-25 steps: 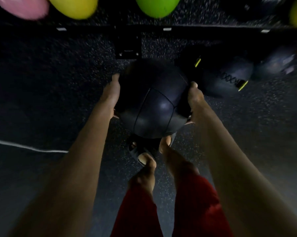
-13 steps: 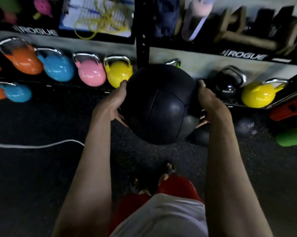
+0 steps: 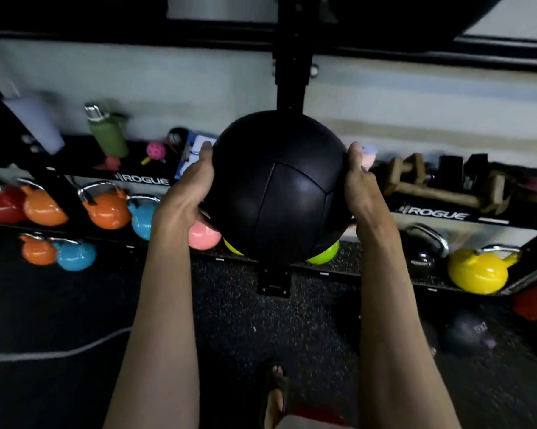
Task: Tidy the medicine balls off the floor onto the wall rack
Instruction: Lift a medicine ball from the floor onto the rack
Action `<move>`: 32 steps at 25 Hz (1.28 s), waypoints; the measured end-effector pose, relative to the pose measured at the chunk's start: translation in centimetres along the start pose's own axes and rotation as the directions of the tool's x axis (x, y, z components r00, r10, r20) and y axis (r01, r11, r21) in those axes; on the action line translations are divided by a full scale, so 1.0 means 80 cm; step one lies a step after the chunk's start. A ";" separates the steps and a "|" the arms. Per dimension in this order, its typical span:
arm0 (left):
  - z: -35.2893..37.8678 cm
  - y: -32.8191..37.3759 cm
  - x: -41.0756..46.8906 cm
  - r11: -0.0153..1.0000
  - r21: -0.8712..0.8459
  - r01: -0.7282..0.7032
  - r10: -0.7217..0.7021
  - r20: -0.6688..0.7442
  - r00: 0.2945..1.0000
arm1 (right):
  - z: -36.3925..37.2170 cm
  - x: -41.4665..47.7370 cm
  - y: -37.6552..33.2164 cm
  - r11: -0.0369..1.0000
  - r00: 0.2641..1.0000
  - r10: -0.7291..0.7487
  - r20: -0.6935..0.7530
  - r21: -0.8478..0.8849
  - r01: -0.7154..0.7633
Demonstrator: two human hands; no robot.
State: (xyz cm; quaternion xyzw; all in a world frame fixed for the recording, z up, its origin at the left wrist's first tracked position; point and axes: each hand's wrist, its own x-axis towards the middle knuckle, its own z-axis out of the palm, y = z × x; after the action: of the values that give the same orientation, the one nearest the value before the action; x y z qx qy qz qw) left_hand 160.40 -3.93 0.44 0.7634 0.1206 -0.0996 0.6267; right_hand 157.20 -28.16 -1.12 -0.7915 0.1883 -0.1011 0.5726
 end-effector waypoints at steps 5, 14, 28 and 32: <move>-0.040 0.060 0.053 0.994 -0.023 -0.108 0.102 -0.173 0.980 | 0.038 0.042 -0.081 0.990 0.993 -0.116 -0.014 -0.087 0.114; -0.102 0.198 0.129 0.915 -0.145 -0.377 0.294 -0.399 0.868 | 0.097 0.155 -0.228 0.925 0.932 -0.355 -0.071 0.114 0.362; -0.147 0.339 0.275 0.745 -0.328 -0.580 0.388 -0.493 0.778 | 0.196 0.269 -0.356 0.754 0.799 -0.502 -0.331 0.284 0.592; -0.142 0.352 0.312 0.591 -0.217 -0.777 0.567 -0.573 0.591 | 0.228 0.288 -0.331 0.658 0.673 -0.660 -0.334 0.175 0.733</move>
State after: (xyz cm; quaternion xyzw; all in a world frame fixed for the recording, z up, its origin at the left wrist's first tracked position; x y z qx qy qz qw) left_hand 192.89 3.45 21.35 0.5842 -0.0275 0.3608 0.7265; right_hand 189.79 -14.64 16.69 -0.6894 -0.0811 -0.4363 0.5726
